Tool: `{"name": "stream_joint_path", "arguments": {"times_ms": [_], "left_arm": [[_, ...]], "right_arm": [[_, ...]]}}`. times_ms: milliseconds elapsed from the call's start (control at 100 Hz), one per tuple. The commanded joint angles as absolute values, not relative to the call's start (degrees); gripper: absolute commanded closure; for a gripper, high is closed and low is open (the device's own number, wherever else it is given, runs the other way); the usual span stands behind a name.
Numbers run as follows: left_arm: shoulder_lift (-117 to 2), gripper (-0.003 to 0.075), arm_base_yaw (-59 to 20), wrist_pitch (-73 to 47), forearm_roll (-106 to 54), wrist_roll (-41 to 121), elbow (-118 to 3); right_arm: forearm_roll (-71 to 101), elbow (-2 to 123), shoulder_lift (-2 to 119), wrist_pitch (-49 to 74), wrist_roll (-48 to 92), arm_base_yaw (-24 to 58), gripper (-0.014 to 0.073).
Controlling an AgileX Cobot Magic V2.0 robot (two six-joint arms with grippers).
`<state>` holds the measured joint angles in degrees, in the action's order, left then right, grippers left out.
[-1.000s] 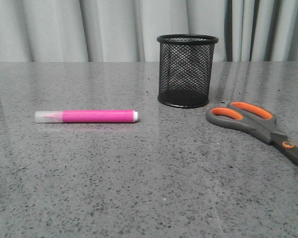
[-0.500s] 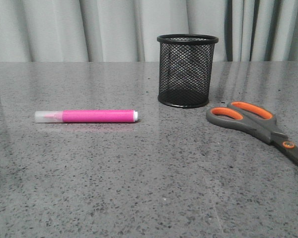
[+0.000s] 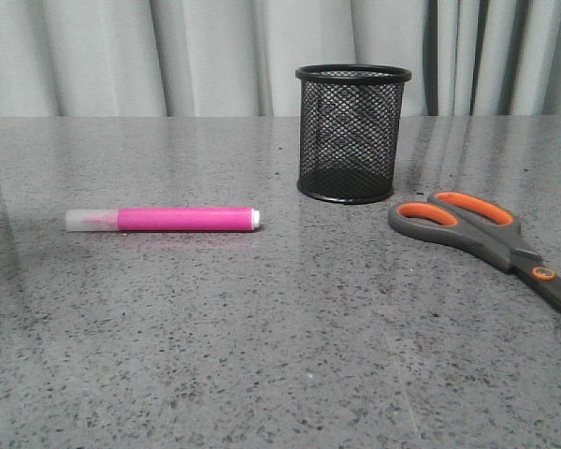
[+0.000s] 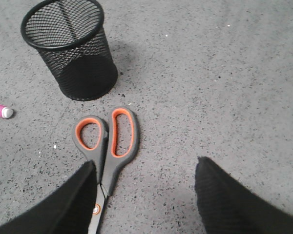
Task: Put pen and scissors into bin
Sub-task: 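Lower the left gripper onto the pink marker and close it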
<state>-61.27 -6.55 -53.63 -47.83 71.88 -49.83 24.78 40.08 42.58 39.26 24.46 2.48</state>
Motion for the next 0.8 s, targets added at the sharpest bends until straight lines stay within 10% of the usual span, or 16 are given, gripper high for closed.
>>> {"name": "stream_joint_path", "arguments": {"times_ms": [0, 790], "left_arm": [[-64.8, 0.0423, -9.2, -57.0, -50.8, 80.8, -54.0], [-91.8, 0.0423, -21.0, -51.8, -37.3, 85.8, -67.3]], "right_arm": [[25.8, 42.3, 42.8, 36.3, 25.4, 2.6, 0.0193], [25.8, 42.3, 42.8, 37.1, 25.4, 2.6, 0.0193]]}}
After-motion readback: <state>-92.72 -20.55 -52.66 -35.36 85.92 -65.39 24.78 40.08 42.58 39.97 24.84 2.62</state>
